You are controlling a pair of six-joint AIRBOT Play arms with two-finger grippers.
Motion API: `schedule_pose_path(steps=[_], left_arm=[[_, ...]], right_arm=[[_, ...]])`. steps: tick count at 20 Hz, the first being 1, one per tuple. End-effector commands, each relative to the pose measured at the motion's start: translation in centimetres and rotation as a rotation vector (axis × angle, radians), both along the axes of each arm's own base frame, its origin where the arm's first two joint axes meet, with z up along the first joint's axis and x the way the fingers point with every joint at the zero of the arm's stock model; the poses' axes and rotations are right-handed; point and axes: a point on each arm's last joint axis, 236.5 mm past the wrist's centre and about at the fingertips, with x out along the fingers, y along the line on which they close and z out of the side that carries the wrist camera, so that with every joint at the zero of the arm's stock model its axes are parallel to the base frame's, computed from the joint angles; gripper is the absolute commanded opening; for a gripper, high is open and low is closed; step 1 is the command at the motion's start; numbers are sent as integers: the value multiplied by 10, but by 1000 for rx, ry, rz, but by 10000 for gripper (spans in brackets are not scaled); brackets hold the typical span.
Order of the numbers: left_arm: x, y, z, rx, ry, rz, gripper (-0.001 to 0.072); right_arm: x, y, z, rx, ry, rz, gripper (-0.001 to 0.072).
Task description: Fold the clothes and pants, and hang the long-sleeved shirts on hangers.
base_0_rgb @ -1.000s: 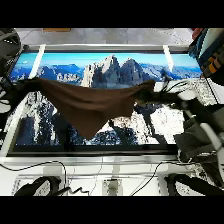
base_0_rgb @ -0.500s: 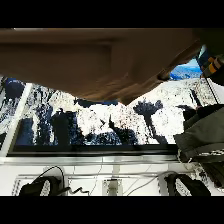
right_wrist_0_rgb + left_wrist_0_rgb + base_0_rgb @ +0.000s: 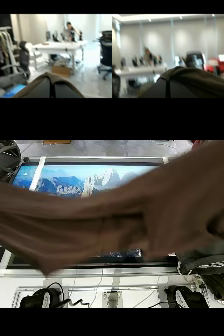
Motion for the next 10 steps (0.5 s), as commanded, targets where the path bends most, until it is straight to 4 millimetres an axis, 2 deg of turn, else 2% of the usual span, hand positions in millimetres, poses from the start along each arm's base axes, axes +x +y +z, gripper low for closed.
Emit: schedule_pose_path(steps=[1,3,5,6,7,10], left_arm=[[57,-7,-114,51,477,-59,7],[96,13,-141,52,588,-14,6],[143,30,-180,65,741,-1,6],[168,35,-206,57,832,-13,6],[193,39,-233,43,908,-26,7],[255,38,-310,120,1079,-87,7]], right_arm=[[35,-30,-50,-43,205,-127,10],[91,-53,-103,-23,401,-183,10],[152,-63,-166,19,590,-169,10],[180,-65,-206,50,702,-158,11],[208,-64,-253,64,823,-143,11],[272,-58,-386,83,1098,-117,11]])
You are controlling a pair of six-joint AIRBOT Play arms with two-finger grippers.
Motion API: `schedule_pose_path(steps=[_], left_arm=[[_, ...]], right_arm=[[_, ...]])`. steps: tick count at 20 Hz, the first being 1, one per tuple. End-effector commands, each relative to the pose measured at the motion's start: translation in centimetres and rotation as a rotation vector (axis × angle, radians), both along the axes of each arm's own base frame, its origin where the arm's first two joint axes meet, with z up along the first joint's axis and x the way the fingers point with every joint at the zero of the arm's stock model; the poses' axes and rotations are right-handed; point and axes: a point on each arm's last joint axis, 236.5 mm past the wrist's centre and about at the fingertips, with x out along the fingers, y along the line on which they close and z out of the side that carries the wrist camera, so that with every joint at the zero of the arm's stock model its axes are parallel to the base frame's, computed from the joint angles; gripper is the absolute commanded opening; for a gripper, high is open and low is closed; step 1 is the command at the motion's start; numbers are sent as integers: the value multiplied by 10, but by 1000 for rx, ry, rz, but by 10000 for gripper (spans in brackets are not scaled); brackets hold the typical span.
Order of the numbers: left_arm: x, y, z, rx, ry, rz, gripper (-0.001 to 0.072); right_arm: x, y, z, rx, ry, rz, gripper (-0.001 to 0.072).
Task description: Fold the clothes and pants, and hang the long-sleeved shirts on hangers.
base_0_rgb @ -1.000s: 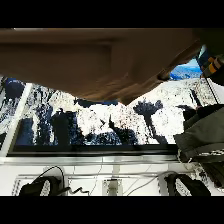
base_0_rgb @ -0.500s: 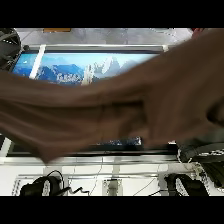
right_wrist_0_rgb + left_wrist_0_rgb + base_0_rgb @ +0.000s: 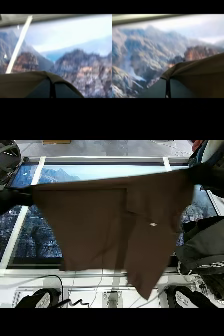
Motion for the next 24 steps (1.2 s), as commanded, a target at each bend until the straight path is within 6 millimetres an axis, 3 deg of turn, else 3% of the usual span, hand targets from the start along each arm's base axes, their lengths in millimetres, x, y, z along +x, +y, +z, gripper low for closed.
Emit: schedule_pose_path(steps=[1,2,4,7,9,12,15,17,20,24], left_arm=[[67,1,-100,86,231,-101,7],[84,0,-116,128,257,-123,7],[118,-1,-133,220,260,-150,8],[163,-8,-124,303,119,-142,9],[173,-9,-127,273,86,-114,9],[154,1,-163,224,237,-105,9],[105,23,-206,154,499,-74,9],[85,34,-224,130,604,-67,11],[77,32,-237,116,654,-75,13],[79,8,-254,57,678,-108,13]], right_arm=[[67,3,-150,62,285,-23,11],[86,6,-177,104,302,-45,11],[118,8,-210,184,288,-109,11],[153,-11,-223,200,187,-221,11],[160,-20,-226,176,156,-247,11],[141,-18,-247,69,243,-176,11],[110,-17,-275,-50,384,-81,11],[89,-17,-289,-98,472,-36,11],[78,-13,-293,-88,520,-16,11],[75,-12,-297,-82,535,-20,11]])
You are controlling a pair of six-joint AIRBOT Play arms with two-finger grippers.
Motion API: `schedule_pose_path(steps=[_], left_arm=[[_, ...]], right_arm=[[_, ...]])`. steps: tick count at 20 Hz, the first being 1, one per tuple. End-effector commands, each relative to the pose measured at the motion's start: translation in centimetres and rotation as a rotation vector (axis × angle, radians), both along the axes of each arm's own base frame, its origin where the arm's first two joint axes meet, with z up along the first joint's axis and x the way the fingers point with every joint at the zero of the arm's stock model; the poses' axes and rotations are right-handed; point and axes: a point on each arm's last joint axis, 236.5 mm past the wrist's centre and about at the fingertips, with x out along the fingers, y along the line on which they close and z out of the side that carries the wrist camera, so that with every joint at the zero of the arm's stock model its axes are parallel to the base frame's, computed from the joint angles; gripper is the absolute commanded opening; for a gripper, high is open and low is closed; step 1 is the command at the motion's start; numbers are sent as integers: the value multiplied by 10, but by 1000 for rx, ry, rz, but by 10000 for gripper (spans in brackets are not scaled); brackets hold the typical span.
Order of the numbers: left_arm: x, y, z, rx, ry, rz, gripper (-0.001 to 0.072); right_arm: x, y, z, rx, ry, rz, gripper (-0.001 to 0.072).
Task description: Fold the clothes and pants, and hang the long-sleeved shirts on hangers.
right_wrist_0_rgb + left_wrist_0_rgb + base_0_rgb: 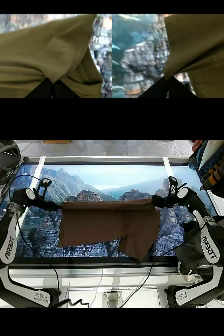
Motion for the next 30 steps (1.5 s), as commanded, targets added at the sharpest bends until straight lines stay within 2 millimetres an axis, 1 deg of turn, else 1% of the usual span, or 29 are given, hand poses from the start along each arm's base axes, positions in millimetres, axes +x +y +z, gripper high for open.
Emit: schedule_pose_path(steps=[1,2,3,4,5,6,8,10,11,12,13,14,15,16,18,19,20,21,22,23,24,25,26,27,28,29,30], left_arm=[[-7,-16,-19,-46,63,-8,13],[-9,-16,-25,-48,76,-9,13],[-9,-18,-29,-57,84,-7,27],[-11,-19,-31,-63,95,-7,186],[-14,-20,-30,-68,104,-8,516],[-15,-23,-29,-84,112,0,705],[-23,-26,-23,-95,134,4,701],[-35,-29,-7,-100,155,-6,700],[-42,-30,4,-102,166,-13,698],[-52,-29,18,-98,178,-18,682],[-62,-23,32,-79,186,-7,531],[-73,-14,49,-57,189,28,187],[-81,-8,67,-51,178,42,30],[-89,-4,88,-62,148,57,13],[-99,0,125,-114,56,93,13],[-109,3,137,-139,28,117,13],[-122,8,141,-145,21,141,13],[-137,12,138,-147,28,163,13],[-152,15,130,-153,48,185,13],[-167,15,118,-161,76,200,13],[-179,12,105,-169,110,207,24],[-189,8,91,-175,147,197,26],[-198,3,78,-191,184,194,28],[-204,-3,67,-215,213,196,114],[-209,-10,58,-245,236,197,276],[-211,-16,53,-272,249,198,416],[-212,-20,50,-290,253,200,453]], right_arm=[[-13,2,-11,1,54,7,11],[-17,2,-17,5,72,5,12],[-21,3,-20,7,86,8,110],[-22,3,-21,8,90,9,432],[-22,3,-20,8,86,8,720],[-20,3,-16,7,79,8,694],[-19,6,-5,18,72,16,685],[-24,8,8,17,86,39,678],[-28,5,17,3,96,56,601],[-34,1,26,-15,106,70,488],[-42,-8,38,-43,118,81,395],[-51,-18,50,-70,127,84,333],[-64,-30,63,-102,137,100,188],[-80,-41,77,-135,147,143,11],[-113,-61,94,-162,179,184,11],[-130,-68,97,-154,198,187,11],[-145,-71,96,-128,208,185,10],[-162,-67,90,-73,209,187,10],[-181,-56,80,1,210,211,10],[-200,-42,68,72,209,244,11],[-220,-24,54,152,201,283,12],[-233,-8,40,226,197,260,43],[-242,8,25,300,194,209,185],[-250,22,13,370,200,161,375],[-259,37,2,443,222,118,522],[-267,46,-9,485,257,80,527],[-276,49,-22,501,304,38,519]])
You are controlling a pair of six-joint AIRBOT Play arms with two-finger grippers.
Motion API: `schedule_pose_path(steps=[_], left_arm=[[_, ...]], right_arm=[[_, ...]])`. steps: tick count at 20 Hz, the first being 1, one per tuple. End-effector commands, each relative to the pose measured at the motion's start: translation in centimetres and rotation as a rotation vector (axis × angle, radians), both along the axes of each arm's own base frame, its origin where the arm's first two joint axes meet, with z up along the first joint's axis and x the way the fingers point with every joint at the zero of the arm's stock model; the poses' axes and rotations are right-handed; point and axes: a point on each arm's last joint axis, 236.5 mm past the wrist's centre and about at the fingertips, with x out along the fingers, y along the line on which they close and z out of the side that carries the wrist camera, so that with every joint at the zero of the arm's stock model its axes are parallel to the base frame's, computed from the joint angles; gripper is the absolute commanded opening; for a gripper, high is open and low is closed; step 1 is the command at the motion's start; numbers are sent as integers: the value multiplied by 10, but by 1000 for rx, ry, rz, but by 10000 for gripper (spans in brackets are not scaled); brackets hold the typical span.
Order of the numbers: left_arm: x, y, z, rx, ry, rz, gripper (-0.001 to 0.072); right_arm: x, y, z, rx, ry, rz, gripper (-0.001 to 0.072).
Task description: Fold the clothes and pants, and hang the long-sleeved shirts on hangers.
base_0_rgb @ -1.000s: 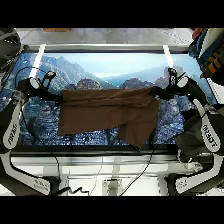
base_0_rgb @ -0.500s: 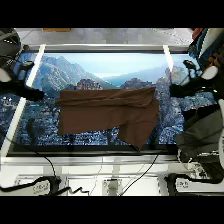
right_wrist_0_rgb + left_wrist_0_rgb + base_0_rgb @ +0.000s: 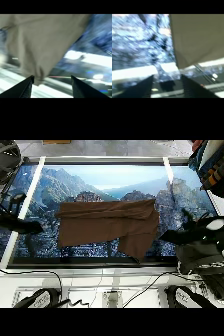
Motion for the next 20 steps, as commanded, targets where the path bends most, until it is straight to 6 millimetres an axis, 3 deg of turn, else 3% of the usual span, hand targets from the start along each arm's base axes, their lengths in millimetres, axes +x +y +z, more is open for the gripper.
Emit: schedule_pose_path(steps=[1,6,9,11,13,16,17,19,20], left_arm=[[-14,-17,-19,-75,34,10,454],[-5,-23,-15,-108,0,22,454],[2,-23,-13,-111,-30,37,648],[3,-22,-13,-109,-32,38,648],[2,-22,-14,-107,-30,37,647],[2,-22,-21,-119,-4,54,647],[2,-22,-25,-124,8,61,647],[2,-22,-32,-133,32,70,647],[2,-22,-35,-140,44,83,647]], right_arm=[[-30,30,-37,125,108,-147,501],[-31,22,-63,89,138,-248,502],[-33,27,-75,128,205,-267,503],[-32,29,-82,148,228,-282,500],[-29,30,-87,160,222,-281,434],[-25,33,-88,184,214,-283,433],[-26,35,-90,178,217,-273,400],[-24,43,-96,135,198,-240,222],[-22,49,-100,104,179,-220,223]])
